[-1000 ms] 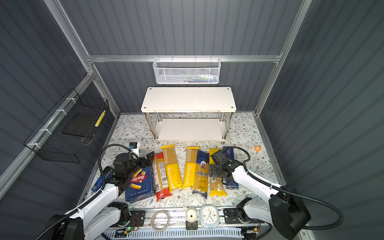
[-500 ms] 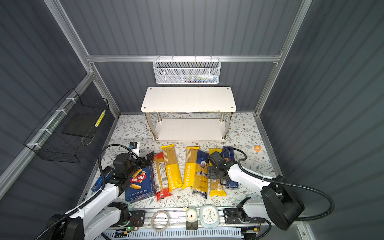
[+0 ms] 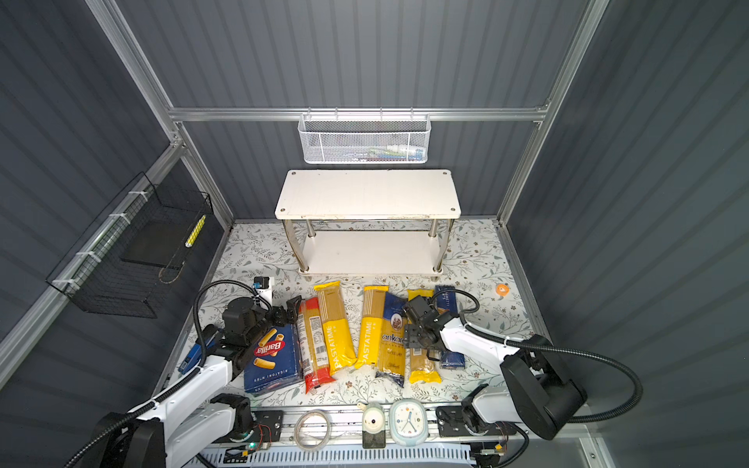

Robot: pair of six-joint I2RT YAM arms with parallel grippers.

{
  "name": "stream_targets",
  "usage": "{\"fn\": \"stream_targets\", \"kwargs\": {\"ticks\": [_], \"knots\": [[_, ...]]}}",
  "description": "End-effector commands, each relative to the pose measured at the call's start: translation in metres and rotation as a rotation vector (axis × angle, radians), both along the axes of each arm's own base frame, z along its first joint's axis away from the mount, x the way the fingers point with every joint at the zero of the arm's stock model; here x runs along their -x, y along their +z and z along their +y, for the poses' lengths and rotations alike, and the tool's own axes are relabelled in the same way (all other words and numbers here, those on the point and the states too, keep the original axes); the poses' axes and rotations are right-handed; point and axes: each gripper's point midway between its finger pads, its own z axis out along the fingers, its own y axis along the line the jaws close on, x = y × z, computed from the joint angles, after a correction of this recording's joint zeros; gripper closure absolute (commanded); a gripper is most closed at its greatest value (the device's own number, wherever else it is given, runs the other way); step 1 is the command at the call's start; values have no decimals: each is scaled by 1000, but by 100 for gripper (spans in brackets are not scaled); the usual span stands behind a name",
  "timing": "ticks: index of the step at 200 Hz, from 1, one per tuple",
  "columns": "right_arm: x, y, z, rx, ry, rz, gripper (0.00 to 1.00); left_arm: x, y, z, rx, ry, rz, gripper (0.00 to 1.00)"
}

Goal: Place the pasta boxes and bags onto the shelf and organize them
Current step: 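Close the right gripper on the yellow spaghetti bag's yellow end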

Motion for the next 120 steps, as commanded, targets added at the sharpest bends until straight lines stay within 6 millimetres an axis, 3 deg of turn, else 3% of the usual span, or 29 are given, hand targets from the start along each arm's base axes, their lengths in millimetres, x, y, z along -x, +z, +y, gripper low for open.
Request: {"fn": "stream_targets", "kwargs": {"ticks": [1, 71, 120], "knots": [[6, -6, -8, 36, -26, 20, 16, -6, 14, -5, 7, -19, -30, 0], [11, -17, -5, 44, -65, 45, 23, -6, 13, -3, 6, -8, -22, 0], [9, -15, -7, 63, -72, 34, 36, -7, 13, -3, 5, -5, -22, 0]]}}
